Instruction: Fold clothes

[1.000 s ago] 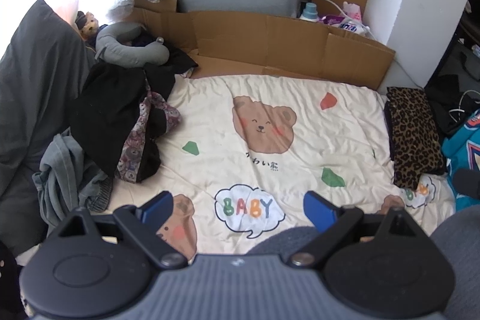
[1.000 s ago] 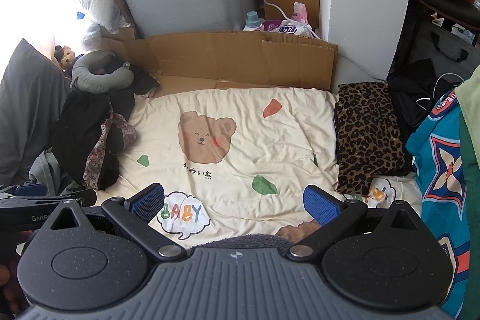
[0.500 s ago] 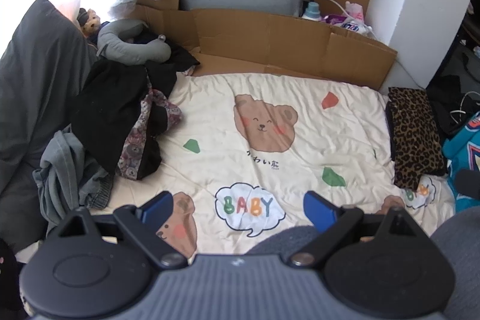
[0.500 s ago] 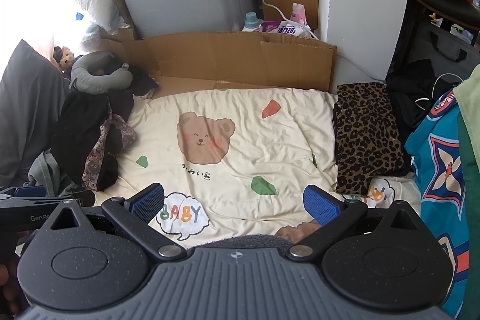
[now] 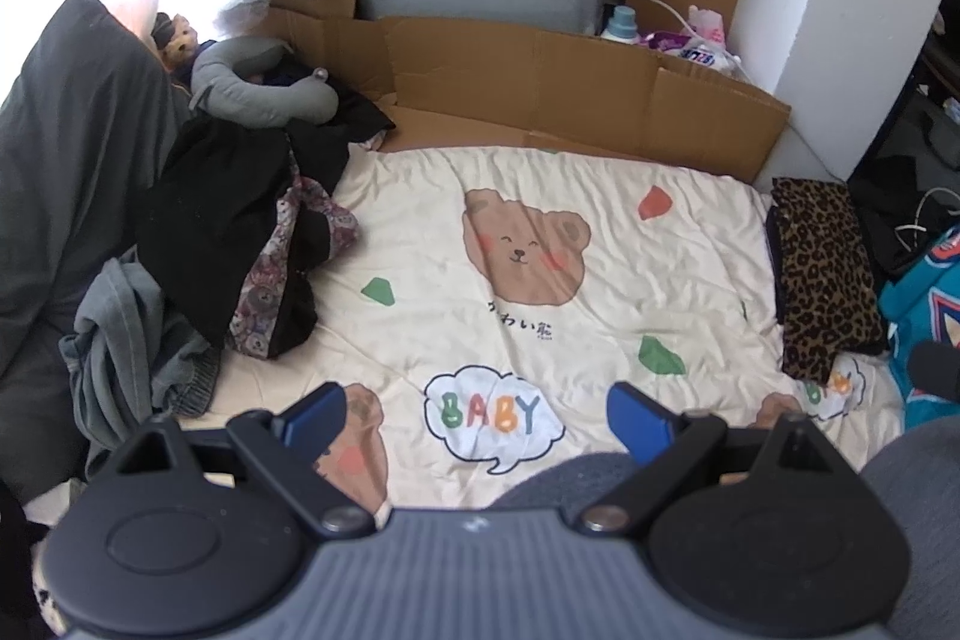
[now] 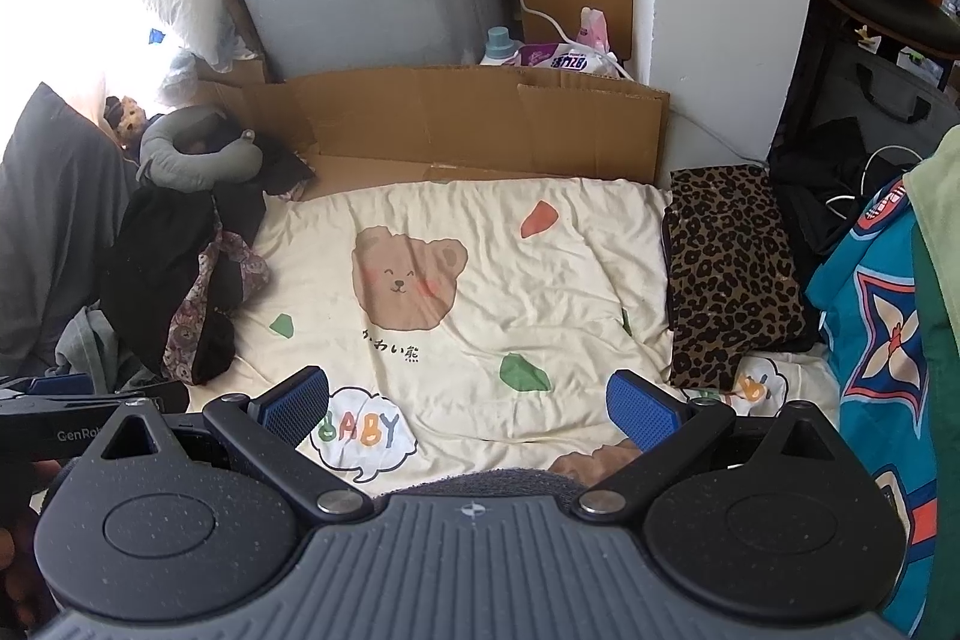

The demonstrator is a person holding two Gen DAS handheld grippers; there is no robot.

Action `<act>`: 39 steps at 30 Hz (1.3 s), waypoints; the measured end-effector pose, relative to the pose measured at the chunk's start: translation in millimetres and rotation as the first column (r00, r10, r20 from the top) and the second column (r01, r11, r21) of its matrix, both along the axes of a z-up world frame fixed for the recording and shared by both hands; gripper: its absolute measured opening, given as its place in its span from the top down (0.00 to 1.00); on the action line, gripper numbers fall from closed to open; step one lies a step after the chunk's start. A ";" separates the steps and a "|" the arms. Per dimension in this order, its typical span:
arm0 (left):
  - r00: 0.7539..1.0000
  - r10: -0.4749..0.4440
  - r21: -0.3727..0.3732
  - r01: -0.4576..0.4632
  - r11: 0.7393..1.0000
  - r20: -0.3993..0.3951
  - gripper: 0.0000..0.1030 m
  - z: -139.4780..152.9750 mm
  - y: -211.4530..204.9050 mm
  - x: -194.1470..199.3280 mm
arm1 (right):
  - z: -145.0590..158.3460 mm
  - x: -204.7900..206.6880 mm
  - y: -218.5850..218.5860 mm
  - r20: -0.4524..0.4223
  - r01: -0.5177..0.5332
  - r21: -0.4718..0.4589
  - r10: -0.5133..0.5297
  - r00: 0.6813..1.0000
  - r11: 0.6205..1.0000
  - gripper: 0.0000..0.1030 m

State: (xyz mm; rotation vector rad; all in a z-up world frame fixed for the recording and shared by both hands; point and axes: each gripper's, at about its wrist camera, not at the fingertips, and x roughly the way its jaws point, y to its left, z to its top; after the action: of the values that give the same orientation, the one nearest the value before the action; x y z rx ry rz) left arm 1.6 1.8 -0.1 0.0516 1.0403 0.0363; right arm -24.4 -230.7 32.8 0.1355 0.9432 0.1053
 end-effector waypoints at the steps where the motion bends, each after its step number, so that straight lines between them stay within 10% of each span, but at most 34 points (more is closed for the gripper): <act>1: 1.000 0.002 -0.001 -0.002 1.000 0.000 0.08 0.1 0.3 0.0 | 0.1 -0.1 0.2 0.001 -0.001 -0.001 0.001 1.000 1.000 0.01; 24: 1.000 -0.014 0.026 0.013 1.000 0.019 0.07 4.4 -4.1 -2.4 | -1.1 0.0 -0.1 0.001 -0.003 0.012 0.003 1.000 1.000 0.01; 39: 0.999 0.036 -0.083 -0.034 0.996 0.027 0.05 26.2 21.5 1.3 | 21.9 7.7 6.9 0.027 -0.013 -0.019 0.013 1.000 1.000 0.01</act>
State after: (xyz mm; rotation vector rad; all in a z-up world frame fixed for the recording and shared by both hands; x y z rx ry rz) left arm 2.9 23.3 26.1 -0.0421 1.0136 0.0257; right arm -16.7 -223.8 54.7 0.1101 0.9179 0.1099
